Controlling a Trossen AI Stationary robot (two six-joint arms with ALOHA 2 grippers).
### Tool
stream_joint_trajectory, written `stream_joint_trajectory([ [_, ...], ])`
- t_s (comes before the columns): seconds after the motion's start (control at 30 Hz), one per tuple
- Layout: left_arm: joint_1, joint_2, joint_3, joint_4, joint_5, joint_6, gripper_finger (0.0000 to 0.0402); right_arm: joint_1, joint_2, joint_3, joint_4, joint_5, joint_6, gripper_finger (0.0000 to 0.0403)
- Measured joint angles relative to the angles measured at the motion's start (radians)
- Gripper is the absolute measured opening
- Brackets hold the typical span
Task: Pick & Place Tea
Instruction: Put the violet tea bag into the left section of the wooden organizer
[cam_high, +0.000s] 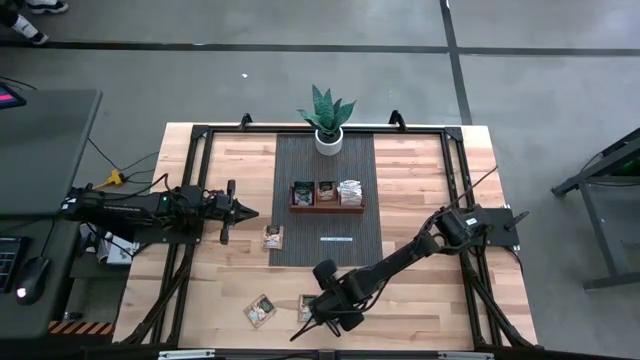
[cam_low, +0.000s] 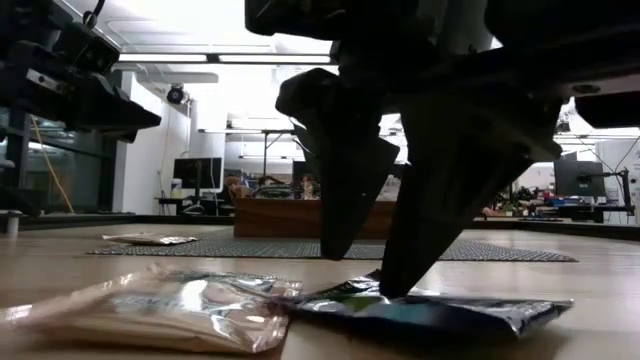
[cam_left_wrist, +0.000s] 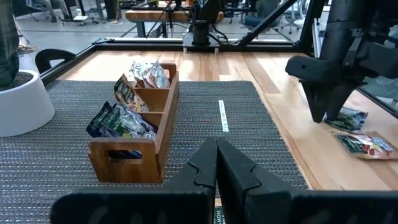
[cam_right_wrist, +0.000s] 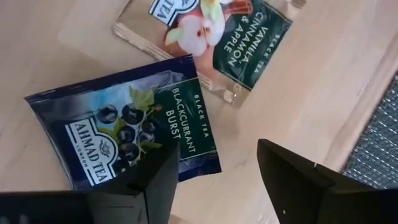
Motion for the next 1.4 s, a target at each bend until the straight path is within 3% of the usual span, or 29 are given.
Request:
stream_joint_trajectory([
  [0.37,0.000,0.000,0.000,0.000,0.000,0.000,0.0001,0.000,0.023,0.003,0.050,-0.044,0.018,0.0199],
  [0.73,0.000,0.000,0.000,0.000,0.000,0.000,0.0001,-0.034,0.057,0.004,0.032,-0.156,0.089,0.0158],
  [1.07,0.000,0.000,0.000,0.000,0.000,0.000,0.0001,-0.035,0.058,0.003,0.022,-0.177,0.087,0.0124],
  [1.23,0.000,0.000,0.000,0.000,0.000,0.000,0.0001,-0.035,0.058,0.002,0.017,-0.177,0.085,0.0082],
  [1.4,0.000,0.000,0.000,0.000,0.000,0.000,0.0001,-0.035,0.058,0.002,0.015,-0.178,0.085,0.0015],
])
